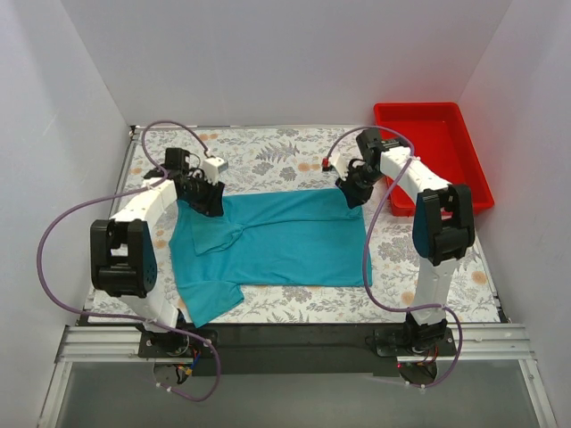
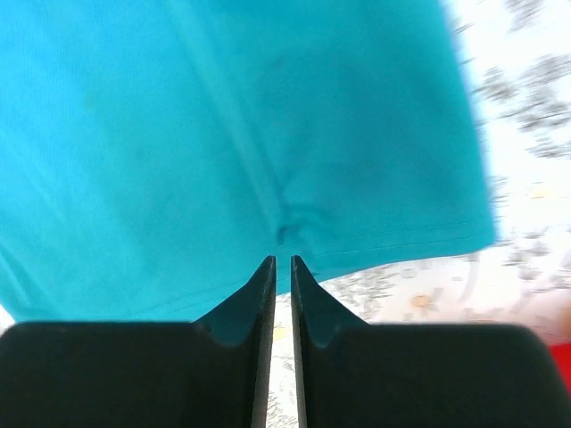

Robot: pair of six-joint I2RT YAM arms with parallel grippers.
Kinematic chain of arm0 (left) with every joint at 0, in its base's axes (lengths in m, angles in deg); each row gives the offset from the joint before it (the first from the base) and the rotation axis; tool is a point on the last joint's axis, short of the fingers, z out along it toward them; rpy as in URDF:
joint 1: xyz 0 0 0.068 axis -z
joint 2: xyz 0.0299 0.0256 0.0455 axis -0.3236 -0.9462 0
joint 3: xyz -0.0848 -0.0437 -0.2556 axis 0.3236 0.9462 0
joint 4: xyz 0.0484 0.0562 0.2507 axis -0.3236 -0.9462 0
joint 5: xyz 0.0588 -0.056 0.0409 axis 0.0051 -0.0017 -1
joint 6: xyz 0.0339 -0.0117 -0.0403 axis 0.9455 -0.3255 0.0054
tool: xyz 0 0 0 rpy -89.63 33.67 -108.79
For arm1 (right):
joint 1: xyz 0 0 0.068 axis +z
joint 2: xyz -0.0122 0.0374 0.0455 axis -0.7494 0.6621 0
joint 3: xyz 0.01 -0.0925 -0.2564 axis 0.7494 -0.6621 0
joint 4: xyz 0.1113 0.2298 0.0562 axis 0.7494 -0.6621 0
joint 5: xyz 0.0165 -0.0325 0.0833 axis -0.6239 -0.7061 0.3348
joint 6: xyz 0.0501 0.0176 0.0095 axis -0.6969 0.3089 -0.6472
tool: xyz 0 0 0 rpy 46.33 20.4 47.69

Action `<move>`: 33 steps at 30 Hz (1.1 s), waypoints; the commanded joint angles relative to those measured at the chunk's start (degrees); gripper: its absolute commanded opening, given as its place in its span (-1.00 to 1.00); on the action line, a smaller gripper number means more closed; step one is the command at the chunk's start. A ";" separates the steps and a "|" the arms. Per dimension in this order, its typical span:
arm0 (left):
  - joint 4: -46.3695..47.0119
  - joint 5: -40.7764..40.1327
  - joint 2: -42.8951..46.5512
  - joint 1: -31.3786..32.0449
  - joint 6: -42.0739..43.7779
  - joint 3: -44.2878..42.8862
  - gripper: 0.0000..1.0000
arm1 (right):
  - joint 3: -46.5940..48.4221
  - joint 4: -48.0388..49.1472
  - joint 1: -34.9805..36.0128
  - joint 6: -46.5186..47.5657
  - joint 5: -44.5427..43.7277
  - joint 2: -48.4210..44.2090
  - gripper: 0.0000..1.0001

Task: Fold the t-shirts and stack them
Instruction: Fold the tshirt

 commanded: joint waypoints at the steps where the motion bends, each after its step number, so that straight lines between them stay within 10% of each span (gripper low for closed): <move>1: 2.96 -2.95 -4.71 -4.03 -3.64 -7.33 -0.17 | 5.34 0.02 0.21 -4.75 1.16 1.63 -0.65; 23: -9.88 -4.45 -21.69 -13.00 9.63 -27.65 0.12 | 8.51 5.29 0.56 -11.09 -4.55 10.25 -0.64; 33: -9.27 -7.60 -25.46 -13.70 13.49 -29.58 -0.14 | 7.45 6.17 0.65 -10.21 -6.14 11.22 -0.63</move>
